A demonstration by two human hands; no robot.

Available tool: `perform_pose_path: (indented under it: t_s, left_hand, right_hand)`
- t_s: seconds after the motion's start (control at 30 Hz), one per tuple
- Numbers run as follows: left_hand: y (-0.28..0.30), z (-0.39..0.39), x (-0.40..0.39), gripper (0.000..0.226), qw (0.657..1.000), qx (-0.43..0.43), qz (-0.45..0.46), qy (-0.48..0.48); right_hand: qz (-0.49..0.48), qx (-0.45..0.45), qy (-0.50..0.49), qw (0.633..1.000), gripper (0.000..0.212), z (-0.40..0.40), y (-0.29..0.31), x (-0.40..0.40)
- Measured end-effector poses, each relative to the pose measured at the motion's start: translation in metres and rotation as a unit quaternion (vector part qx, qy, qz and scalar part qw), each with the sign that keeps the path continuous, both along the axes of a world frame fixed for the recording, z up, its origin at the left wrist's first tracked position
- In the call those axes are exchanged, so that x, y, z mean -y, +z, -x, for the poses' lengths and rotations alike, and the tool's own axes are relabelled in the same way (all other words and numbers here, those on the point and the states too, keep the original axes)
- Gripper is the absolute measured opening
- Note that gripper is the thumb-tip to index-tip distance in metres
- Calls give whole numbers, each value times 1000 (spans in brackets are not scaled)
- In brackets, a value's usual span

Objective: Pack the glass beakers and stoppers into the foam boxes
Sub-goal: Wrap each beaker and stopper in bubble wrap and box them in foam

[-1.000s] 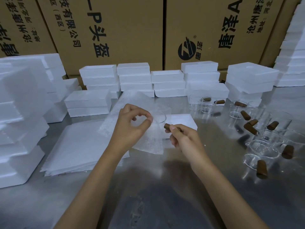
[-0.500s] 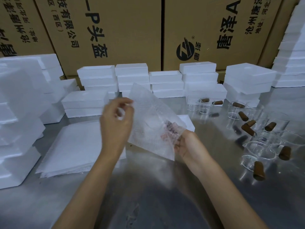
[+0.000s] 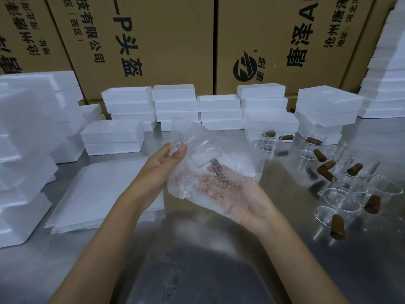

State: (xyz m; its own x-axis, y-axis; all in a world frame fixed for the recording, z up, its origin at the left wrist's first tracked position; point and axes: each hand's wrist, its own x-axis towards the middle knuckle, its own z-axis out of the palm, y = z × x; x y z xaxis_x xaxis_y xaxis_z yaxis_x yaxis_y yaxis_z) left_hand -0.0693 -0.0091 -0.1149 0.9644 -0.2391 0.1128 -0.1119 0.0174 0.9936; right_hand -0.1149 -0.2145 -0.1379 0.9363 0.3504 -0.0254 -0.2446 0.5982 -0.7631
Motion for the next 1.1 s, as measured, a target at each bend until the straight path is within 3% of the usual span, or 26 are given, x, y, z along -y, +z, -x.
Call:
perform_pose_path:
  t_s: [0.07, 0.17, 0.33, 0.47, 0.53, 0.6, 0.73, 0.8, 0.87, 0.97, 1.03, 1.1]
  left_hand:
    - [1, 3, 5, 84, 1000, -19, 9, -9]
    - [0, 5, 12, 70, 999, -22, 32, -26]
    - [-4, 6, 18, 110, 998, -42, 32, -19]
    - [-4, 5, 18, 119, 997, -47, 52, -33]
    - [-3, 6, 18, 113, 996, -53, 70, -20]
    - [-2, 5, 17, 97, 993, -54, 105, -12]
    - [0, 1, 16, 69, 979, -53, 194, 3]
    - [0, -1, 15, 61, 967, -62, 248, -2]
    - [0, -2, 14, 50, 952, -73, 297, -5]
    - [-2, -1, 16, 33, 939, -87, 332, -22]
    - [-3, 0, 19, 37, 944, -94, 316, -31]
    - [-5, 0, 23, 57, 951, -111, 284, -51]
  right_hand:
    - [4, -1, -1, 1000, 24, 0, -3, 0]
    - [24, 2, 10, 1000, 25, 5, -3, -5]
    - [64, 14, 28, 997, 25, 10, 2, -10]
    - [211, -18, -48, 976, 19, 6, -5, -8]
    - [248, -1, -66, 967, 23, 5, 3, -6]
    - [265, 30, -111, 957, 13, 1, 12, -2]
    - [132, 49, -312, 940, 15, -7, 16, 22]
    - [125, 34, -374, 919, 22, -10, 12, 29]
    - [137, 18, -354, 925, 27, -14, 7, 30]
    - [110, -3, -196, 974, 43, -13, 3, 23]
    - [130, 7, -85, 988, 43, -10, 1, 15]
    - [145, 32, -51, 988, 41, -10, -1, 9]
